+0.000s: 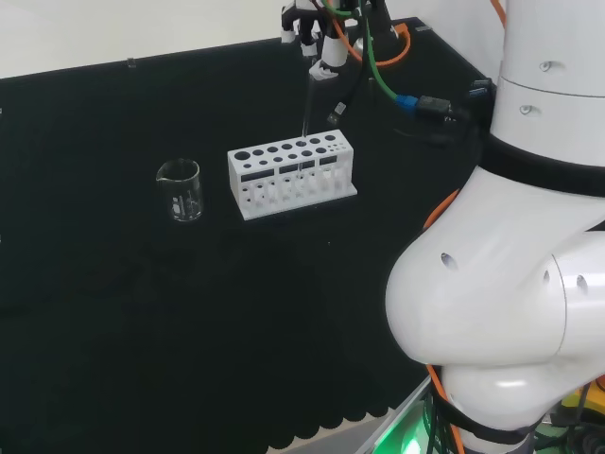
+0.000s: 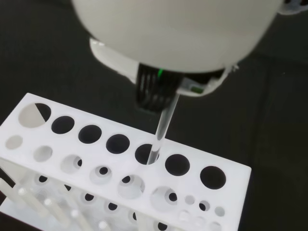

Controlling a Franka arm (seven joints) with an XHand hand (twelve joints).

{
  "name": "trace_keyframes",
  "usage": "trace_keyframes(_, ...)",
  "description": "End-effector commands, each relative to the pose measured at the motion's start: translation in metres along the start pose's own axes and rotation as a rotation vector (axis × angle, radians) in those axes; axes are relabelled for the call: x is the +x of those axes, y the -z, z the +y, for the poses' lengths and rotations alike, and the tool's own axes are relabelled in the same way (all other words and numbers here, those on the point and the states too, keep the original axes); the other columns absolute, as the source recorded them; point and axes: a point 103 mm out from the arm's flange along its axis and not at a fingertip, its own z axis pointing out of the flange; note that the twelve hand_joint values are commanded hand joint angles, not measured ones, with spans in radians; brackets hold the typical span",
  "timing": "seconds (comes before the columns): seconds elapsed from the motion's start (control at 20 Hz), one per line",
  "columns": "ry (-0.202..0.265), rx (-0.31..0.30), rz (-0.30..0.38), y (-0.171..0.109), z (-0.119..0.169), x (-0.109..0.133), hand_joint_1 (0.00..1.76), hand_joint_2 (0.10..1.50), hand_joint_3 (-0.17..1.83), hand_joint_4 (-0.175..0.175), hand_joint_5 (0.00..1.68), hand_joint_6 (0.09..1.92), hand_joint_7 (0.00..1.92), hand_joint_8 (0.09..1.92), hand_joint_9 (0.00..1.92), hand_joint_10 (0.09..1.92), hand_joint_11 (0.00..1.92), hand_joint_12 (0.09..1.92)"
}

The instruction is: Put the glass rod back on the white test tube rack.

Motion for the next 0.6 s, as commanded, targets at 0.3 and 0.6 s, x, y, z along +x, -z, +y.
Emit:
trace_keyframes(0.3, -0.013, -0.016, -0.01, 0.02, -0.017, 0.001, 1.3, 0.3, 0.9, -0.156, 0.39, 0.86, 1.06, 0.66, 1.75, 0.09, 1.79, 0.44)
trace_keyframes(0.6, -0.011, -0.034, -0.018, 0.031, -0.026, 0.005, 1.3, 0.31, 0.88, -0.156, 0.42, 0.87, 1.06, 0.65, 1.75, 0.09, 1.79, 0.44)
